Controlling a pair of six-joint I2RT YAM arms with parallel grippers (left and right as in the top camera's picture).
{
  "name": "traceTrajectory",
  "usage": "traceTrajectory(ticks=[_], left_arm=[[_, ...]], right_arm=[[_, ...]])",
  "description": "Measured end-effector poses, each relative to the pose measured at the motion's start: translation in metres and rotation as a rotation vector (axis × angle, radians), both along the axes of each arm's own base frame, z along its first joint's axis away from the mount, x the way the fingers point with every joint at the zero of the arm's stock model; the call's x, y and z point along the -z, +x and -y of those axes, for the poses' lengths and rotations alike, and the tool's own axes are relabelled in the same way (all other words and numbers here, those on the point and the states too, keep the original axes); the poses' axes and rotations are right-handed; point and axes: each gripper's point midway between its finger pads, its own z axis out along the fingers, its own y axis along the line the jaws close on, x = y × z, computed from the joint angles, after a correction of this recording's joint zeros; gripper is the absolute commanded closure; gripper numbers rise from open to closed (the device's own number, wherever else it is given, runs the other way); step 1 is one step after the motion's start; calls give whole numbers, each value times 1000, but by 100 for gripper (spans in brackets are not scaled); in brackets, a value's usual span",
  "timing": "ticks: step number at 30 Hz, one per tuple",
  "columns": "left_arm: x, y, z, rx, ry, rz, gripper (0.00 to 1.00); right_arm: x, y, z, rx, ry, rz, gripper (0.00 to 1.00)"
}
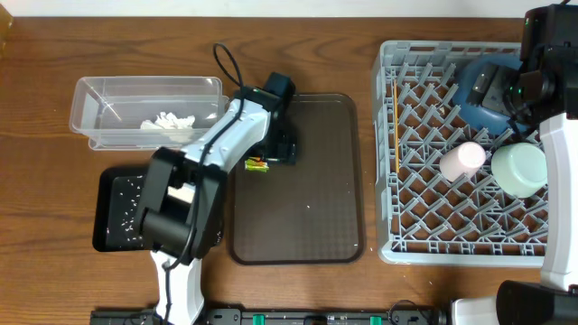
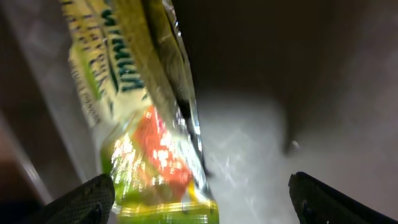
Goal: Sort waste into correct bins and load items into the dishwasher rack
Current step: 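Move the left gripper back to the yellow snack wrapper on the tray, then grasp the yellow wrapper and carry it left over the clear bin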
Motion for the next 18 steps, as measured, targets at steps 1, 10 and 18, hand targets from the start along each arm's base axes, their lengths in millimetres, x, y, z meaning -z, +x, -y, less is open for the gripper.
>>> traceTrajectory(ticks=[1, 10, 18], left_arm=[[3, 1, 0, 1, 5, -2, 8], [9, 4, 1, -2, 5, 4, 39], [9, 2, -1, 4, 13, -5, 94]], right_arm=[[0, 0, 0, 0, 0, 0, 1], [0, 0, 0, 1, 0, 0, 1], [0, 0, 0, 0, 0, 0, 1]])
